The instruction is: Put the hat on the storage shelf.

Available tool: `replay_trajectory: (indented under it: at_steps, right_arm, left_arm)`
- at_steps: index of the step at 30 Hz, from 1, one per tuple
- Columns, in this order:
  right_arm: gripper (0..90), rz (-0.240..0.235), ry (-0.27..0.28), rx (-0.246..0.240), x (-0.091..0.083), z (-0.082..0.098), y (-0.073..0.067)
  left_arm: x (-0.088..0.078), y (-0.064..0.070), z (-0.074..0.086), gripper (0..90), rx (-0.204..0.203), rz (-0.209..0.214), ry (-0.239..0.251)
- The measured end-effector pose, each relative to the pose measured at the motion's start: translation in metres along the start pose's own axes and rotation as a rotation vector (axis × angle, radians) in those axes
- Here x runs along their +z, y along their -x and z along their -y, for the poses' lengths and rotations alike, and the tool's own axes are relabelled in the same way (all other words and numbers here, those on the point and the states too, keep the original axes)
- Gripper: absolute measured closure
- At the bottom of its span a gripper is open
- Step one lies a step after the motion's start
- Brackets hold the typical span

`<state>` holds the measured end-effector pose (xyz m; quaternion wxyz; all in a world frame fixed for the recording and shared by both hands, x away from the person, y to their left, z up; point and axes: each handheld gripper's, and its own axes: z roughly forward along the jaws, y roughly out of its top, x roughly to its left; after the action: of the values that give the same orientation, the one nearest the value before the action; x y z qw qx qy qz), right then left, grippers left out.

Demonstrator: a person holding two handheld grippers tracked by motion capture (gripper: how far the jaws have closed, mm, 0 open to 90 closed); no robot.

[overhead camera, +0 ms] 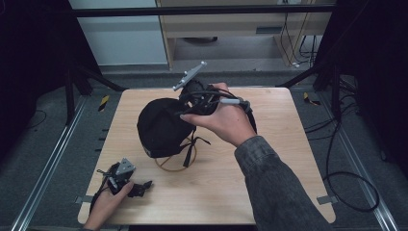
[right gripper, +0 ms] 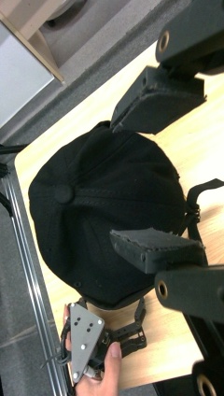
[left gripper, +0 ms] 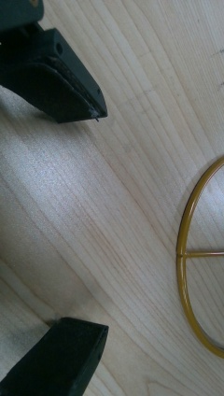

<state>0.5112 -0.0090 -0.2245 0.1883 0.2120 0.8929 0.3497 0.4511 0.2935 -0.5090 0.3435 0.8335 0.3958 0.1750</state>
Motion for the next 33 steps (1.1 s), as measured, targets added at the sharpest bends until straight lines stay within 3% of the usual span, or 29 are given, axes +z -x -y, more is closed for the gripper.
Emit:
replay_trajectory:
  at_steps: [14,33]
  right_arm:
    - [22.0,0.043,0.002,0.03,-0.018,0.023,0.003]
    - [13.9,0.116,-0.01,0.062,-0.039,0.055,0.015]
  left_arm:
    - [0.0,0.0,0.0,0.0,0.0,0.0,0.0]
    - [0.0,0.0,0.0,0.0,0.0,0.002,-0.001]
